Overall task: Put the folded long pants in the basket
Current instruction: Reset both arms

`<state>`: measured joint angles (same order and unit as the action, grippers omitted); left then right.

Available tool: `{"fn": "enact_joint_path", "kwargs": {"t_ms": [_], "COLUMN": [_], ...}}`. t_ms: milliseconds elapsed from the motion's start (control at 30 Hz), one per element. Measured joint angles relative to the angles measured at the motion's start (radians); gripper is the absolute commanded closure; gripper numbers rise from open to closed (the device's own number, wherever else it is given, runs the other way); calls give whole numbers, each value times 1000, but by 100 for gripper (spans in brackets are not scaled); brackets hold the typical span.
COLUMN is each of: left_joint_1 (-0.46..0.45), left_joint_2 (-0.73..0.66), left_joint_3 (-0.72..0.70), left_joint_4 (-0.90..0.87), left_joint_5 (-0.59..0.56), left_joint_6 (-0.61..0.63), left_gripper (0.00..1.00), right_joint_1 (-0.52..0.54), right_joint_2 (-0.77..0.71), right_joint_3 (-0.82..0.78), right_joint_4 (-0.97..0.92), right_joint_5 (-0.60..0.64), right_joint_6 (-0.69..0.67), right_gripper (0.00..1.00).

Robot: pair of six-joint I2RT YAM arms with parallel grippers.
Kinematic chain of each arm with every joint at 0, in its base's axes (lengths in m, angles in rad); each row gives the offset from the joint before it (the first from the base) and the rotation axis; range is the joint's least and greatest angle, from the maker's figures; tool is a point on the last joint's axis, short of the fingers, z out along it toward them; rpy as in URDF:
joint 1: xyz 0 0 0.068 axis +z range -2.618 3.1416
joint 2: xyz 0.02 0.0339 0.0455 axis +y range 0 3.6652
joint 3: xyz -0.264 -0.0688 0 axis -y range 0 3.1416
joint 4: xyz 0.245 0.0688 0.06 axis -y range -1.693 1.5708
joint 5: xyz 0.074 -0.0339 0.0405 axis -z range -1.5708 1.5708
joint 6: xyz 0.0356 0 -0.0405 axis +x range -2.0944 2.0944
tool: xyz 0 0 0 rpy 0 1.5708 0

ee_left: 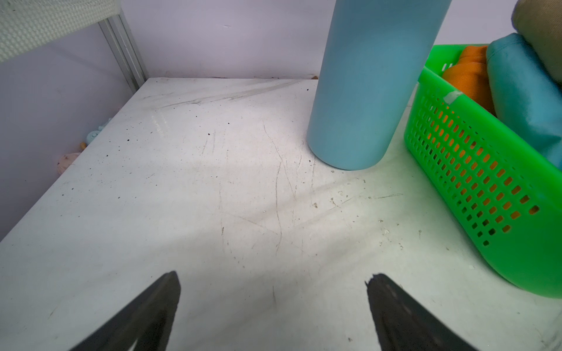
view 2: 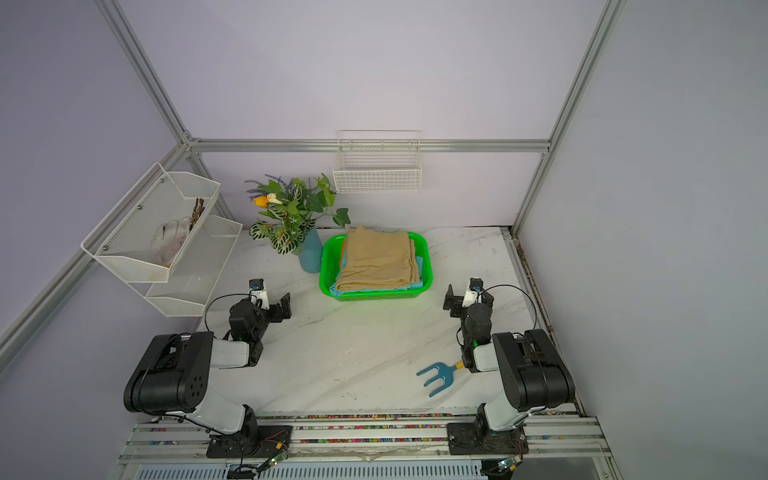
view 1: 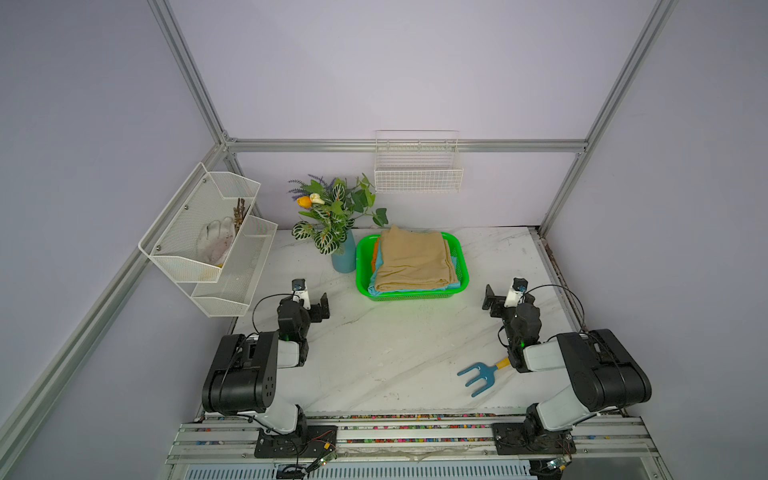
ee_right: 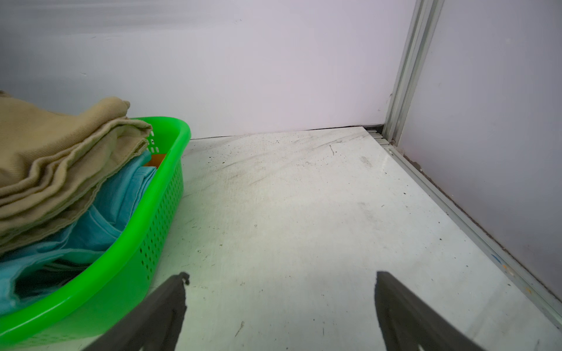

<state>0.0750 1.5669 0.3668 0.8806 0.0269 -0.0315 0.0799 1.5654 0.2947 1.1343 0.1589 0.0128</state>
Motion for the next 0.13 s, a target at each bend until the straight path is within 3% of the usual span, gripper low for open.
{"fn": "enact_joint_path", "kwargs": {"t_ms": [133], "left_joint_1": [-3], "left_joint_2": [0], "left_joint_3": [1], "left_joint_4": [-2], "left_joint_5": [-11], "left_joint_6": [0], "left_gripper": [0], "right_joint_1": [-2], "right_joint_2": [4], "right_joint_3": [0], "right_joint_4": [0], "right_joint_5": [-5], "right_joint_6": [0], "right_gripper": [0]}}
